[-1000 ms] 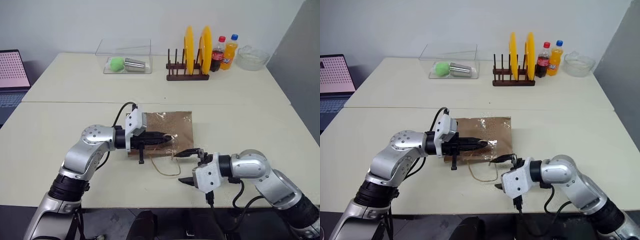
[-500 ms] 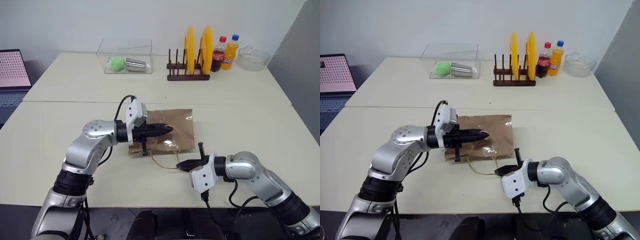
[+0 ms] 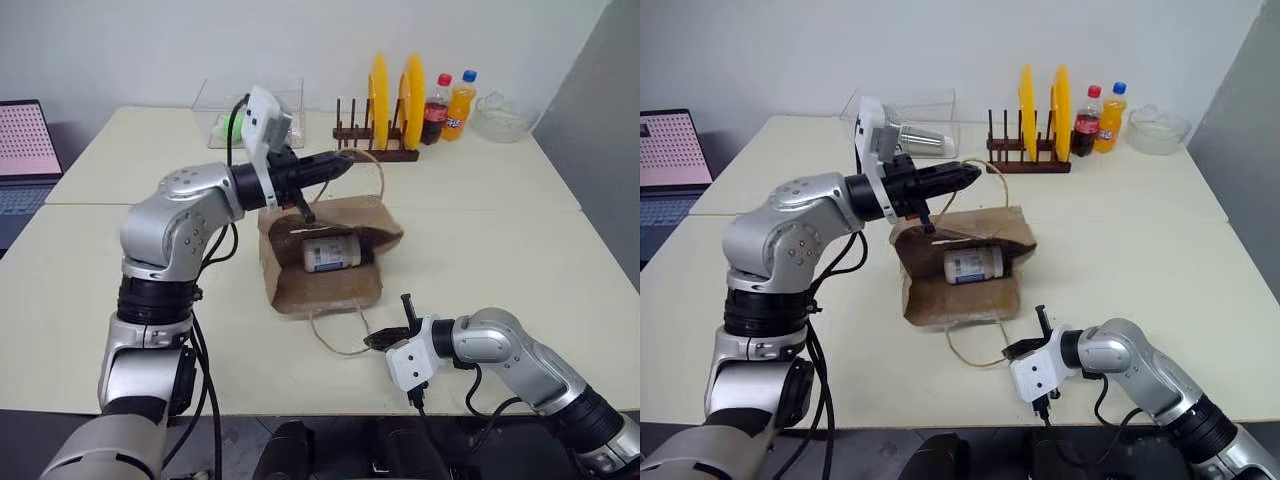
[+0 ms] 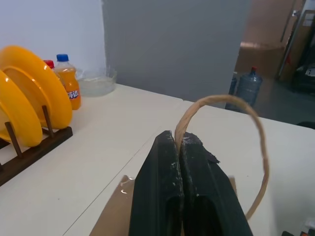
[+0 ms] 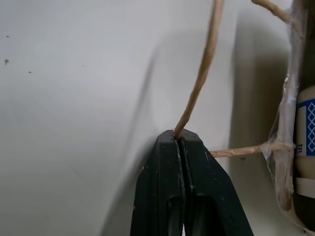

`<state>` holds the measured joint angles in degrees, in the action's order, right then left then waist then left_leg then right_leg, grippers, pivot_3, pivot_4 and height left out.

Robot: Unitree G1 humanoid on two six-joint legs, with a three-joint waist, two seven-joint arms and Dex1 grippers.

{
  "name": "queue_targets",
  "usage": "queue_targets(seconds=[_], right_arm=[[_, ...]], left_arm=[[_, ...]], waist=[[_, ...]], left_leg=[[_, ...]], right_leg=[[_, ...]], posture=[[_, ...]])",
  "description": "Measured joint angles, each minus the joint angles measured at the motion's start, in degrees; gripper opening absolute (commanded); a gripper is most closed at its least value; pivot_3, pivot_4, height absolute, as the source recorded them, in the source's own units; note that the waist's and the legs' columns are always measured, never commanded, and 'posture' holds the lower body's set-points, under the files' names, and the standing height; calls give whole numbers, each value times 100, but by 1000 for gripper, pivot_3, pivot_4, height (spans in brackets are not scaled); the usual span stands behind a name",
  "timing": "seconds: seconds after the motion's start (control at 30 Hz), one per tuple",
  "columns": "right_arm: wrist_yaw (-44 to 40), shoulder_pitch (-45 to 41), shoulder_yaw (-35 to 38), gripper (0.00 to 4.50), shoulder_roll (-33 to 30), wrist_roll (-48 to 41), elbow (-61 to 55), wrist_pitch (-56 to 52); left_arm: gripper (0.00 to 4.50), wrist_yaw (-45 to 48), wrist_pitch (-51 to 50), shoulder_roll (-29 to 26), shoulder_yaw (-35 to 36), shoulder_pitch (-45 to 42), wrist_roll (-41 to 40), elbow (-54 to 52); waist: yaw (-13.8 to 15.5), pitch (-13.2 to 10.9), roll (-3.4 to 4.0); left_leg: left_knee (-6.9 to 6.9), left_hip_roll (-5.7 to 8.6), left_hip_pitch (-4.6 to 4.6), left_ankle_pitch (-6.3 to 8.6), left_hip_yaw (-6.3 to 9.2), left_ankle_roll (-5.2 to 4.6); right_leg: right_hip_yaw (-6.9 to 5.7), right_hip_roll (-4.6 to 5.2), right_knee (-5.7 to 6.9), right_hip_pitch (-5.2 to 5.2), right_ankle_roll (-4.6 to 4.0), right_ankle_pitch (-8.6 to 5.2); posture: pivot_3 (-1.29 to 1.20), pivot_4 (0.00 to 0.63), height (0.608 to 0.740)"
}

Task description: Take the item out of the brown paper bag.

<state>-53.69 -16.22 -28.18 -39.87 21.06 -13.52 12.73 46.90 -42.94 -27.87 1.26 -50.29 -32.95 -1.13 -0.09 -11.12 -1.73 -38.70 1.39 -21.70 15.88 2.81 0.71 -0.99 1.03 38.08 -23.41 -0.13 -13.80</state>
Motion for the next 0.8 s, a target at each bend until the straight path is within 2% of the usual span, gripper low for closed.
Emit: queue_targets(seconds=[0.23, 0.33, 0.5, 0.63, 0.7, 0.8], right_arm=[[-94, 109, 124, 35, 9, -158, -187, -315], [-238, 241, 228, 598, 102, -501, -357, -790], [-732, 419, 597, 2198, -15, -1571, -1256, -2155], [-974, 292, 1419, 2198, -233, -2744, -1966, -3404], [-1024, -54, 2166, 2198, -462, -3659, -2405, -4280], [-976, -292, 2588, 2198, -570, -4353, -2681, -4940]], left_arm=[[0, 83, -61, -13, 101, -203, -81, 147], [0, 319, -62, -105, 98, -83, -115, 28], [0, 532, -182, -138, 73, 132, -267, -143], [0, 609, -211, -169, 73, 167, -310, -256], [0, 624, -223, -169, 72, 184, -313, -270], [0, 625, -238, -169, 73, 189, -313, -268]], waist=[[3, 0, -1], [3, 0, -1], [7, -1, 0], [10, -2, 1], [14, -2, 2], [15, -2, 1]], left_leg=[[-2, 0, -2, -2, 0, 5], [-1, 0, -2, -3, 1, 6], [-7, 0, -10, -2, 4, 5], [-7, 0, -10, 5, 4, -8], [-6, 0, -10, 8, 8, -13], [-2, -1, -11, 11, 12, -18]], right_leg=[[0, 1, -1, 0, 0, 0], [1, 1, 0, -2, -1, 0], [-1, 2, -1, -5, 0, 1], [-1, 3, -1, -4, 1, 2], [-4, 3, -2, -5, 1, 2], [-10, 3, -3, -5, 0, 1]], posture=[[0, 150, 740], [0, 150, 740], [0, 150, 740], [0, 150, 740], [0, 150, 740], [0, 150, 740]])
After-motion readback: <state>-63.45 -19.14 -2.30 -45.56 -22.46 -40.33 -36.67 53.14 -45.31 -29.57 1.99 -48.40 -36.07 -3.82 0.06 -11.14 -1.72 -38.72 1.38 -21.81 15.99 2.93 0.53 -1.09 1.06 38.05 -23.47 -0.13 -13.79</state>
